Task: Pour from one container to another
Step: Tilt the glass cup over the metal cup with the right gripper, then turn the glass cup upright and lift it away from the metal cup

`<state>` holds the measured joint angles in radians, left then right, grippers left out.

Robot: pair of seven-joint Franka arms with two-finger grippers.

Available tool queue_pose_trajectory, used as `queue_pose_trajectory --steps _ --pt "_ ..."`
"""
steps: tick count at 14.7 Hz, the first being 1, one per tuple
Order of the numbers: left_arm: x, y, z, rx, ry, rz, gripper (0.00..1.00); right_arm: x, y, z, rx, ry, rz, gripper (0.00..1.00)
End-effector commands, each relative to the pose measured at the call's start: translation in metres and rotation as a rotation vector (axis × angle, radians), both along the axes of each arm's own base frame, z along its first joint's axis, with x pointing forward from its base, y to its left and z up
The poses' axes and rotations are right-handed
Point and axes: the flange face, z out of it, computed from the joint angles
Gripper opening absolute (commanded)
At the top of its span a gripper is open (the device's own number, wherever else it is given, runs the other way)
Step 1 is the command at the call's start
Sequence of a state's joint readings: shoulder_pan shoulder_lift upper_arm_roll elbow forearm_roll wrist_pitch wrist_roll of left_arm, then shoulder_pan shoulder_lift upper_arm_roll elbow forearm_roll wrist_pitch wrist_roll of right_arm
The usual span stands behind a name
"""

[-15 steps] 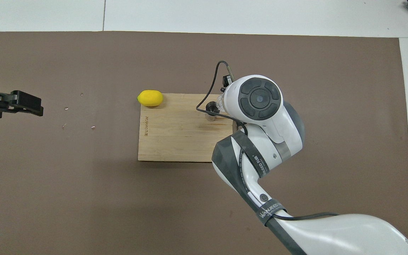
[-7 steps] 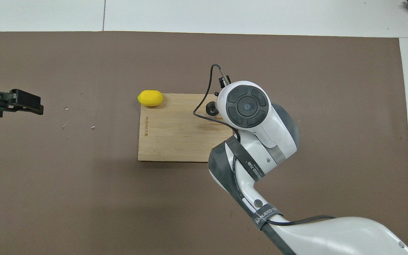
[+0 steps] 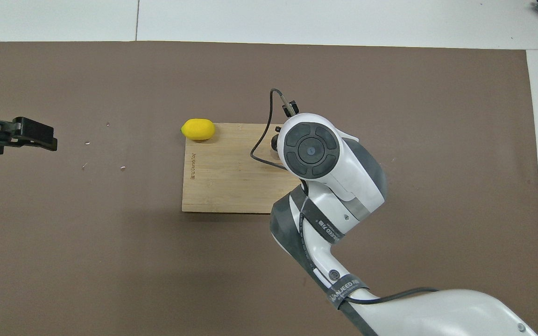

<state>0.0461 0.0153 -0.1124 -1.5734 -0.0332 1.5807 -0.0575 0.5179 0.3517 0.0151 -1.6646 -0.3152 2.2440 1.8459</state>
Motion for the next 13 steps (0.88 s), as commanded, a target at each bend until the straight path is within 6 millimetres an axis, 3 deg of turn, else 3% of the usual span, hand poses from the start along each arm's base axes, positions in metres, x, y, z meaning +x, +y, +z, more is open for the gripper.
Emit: queue_pose_trajectory --steps 1,13 --pt "-0.008 -0.0013 0.0005 -0.008 -0.003 0.0 1.0 0.0035 0.0007 0.0029 -0.041 -0.013 0.041 0.0" --pt "-0.0077 0.0004 0.0007 -0.009 -0.004 0.003 1.0 -0.0018 0.0027 0.0034 -0.123 -0.008 0.141 0.0"
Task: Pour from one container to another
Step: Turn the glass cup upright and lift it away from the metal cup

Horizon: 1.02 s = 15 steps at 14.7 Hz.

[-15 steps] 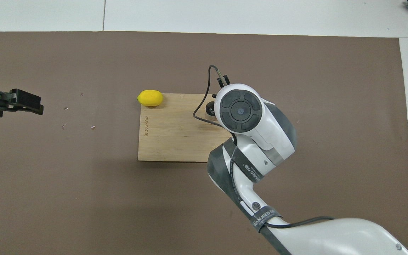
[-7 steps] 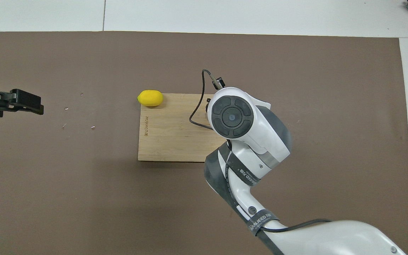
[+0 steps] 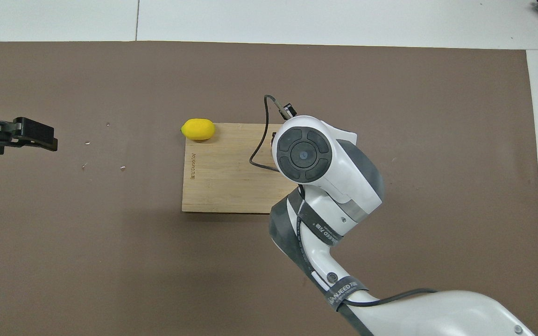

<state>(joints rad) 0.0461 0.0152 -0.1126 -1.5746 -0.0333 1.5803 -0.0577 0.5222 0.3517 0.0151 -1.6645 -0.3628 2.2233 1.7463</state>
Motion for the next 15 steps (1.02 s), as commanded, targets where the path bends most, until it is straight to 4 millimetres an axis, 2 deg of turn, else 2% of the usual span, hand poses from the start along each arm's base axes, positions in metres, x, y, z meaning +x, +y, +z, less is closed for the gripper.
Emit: queue_pose_trajectory --steps 1,15 --pt "-0.0076 0.0005 0.0013 -0.009 -0.006 0.003 1.0 -0.0013 0.0045 0.005 -0.044 -0.012 0.034 0.0" --pt "-0.0076 0.0005 0.0013 -0.009 -0.006 0.005 1.0 -0.0015 0.0069 0.006 -0.026 -0.005 0.018 0.0"
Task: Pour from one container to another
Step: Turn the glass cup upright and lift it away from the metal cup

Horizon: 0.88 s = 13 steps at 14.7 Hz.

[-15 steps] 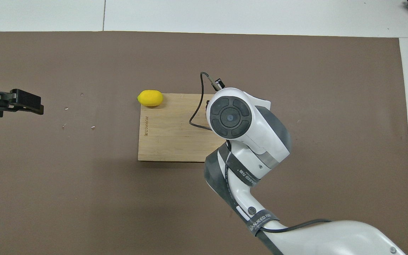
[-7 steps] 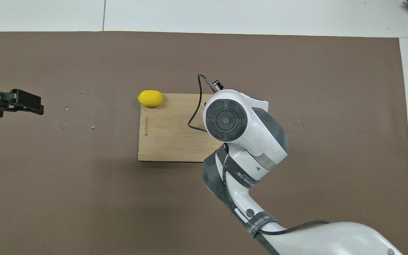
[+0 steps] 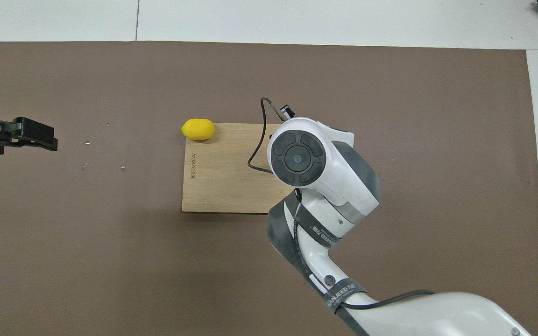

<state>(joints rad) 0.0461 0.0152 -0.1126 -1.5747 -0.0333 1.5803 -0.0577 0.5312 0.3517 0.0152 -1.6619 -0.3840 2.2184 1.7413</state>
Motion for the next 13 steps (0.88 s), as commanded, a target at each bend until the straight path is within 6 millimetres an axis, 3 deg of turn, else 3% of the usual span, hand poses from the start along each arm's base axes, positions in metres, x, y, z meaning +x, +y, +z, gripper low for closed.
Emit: queue_pose_trajectory --steps 1,13 --pt "-0.008 0.001 0.001 -0.009 -0.006 0.005 1.0 0.002 0.001 0.006 0.015 0.012 -0.018 0.0" --pt "-0.008 0.001 0.001 -0.009 -0.006 0.005 1.0 0.019 -0.022 0.016 0.203 0.08 -0.178 0.0"
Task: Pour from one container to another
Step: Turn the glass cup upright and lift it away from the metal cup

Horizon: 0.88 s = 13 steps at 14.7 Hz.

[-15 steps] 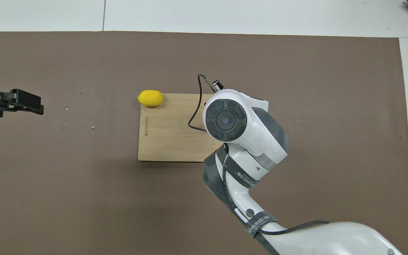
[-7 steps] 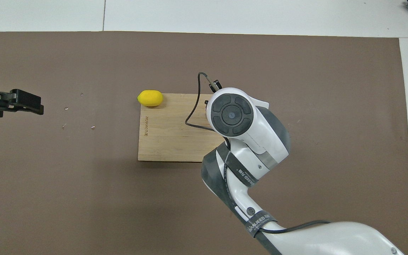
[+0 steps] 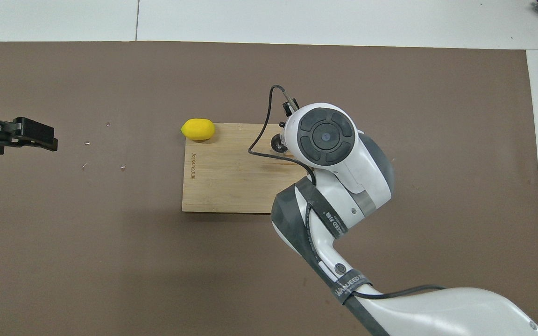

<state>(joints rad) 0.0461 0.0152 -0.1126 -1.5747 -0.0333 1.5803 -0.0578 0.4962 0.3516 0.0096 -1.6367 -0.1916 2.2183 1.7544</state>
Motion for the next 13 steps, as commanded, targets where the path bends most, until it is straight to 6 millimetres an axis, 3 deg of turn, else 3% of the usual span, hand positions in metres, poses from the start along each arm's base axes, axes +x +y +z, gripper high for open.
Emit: queue_pose_trajectory --steps 1,6,10,13 --pt "-0.008 0.001 0.001 -0.009 -0.006 0.005 1.0 0.007 -0.008 0.005 0.063 0.027 -0.072 0.0" --pt "-0.008 0.001 0.001 -0.009 -0.006 0.005 1.0 0.019 -0.038 0.002 0.204 0.108 -0.206 0.0" --pt "-0.008 0.001 0.001 -0.009 -0.006 0.003 1.0 0.031 -0.079 -0.008 0.315 0.179 -0.328 0.0" --pt "-0.008 0.001 0.001 -0.009 -0.006 0.003 1.0 0.027 -0.108 -0.025 0.368 0.22 -0.397 0.0"
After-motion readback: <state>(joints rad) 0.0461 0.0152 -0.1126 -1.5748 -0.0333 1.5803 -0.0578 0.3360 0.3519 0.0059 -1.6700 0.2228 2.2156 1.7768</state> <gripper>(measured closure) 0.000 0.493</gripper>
